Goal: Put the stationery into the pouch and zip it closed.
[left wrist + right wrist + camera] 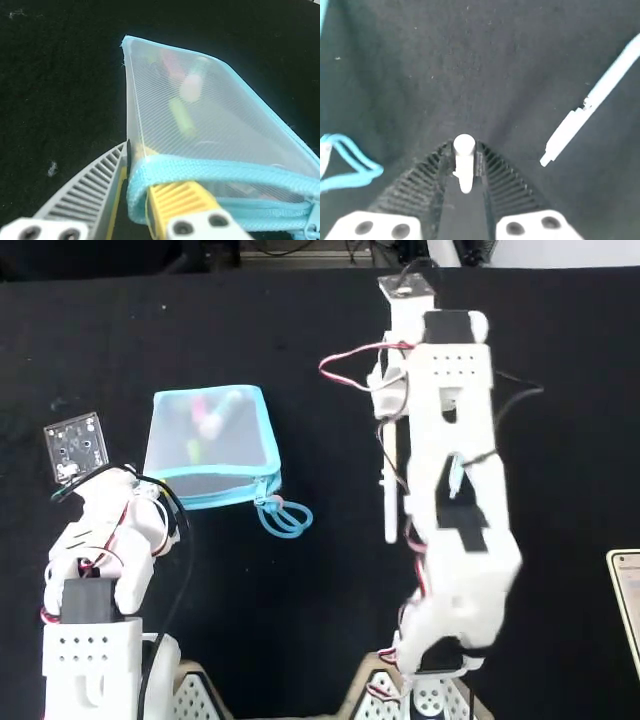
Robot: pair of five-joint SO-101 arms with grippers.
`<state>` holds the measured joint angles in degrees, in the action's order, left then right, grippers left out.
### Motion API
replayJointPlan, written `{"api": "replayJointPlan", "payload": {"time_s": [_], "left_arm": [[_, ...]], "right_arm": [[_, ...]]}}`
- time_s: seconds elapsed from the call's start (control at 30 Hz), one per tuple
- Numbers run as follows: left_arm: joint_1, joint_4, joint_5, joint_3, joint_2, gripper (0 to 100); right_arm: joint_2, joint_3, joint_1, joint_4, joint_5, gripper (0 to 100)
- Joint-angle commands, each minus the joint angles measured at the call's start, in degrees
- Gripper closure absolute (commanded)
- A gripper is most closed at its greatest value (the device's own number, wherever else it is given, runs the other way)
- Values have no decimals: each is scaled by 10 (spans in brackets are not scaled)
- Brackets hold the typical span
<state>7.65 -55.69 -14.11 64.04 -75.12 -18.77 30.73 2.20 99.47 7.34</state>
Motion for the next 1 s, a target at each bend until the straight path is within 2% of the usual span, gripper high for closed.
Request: {"api": "replayJointPlan", "payload": {"time_s": [0.0, 0.4, 0.73, 0.97], "left_arm": [[4, 14, 4, -5, -7, 970], [3, 14, 4, -5, -7, 970], [3, 14, 4, -5, -7, 970], [3, 14, 4, -5, -7, 970]], "right_arm": [[130, -41, 5, 10, -2, 988], [404, -180, 25, 10, -3, 988], [639, -226, 188, 9, -5, 988], [722, -226, 281, -2, -3, 988]]}}
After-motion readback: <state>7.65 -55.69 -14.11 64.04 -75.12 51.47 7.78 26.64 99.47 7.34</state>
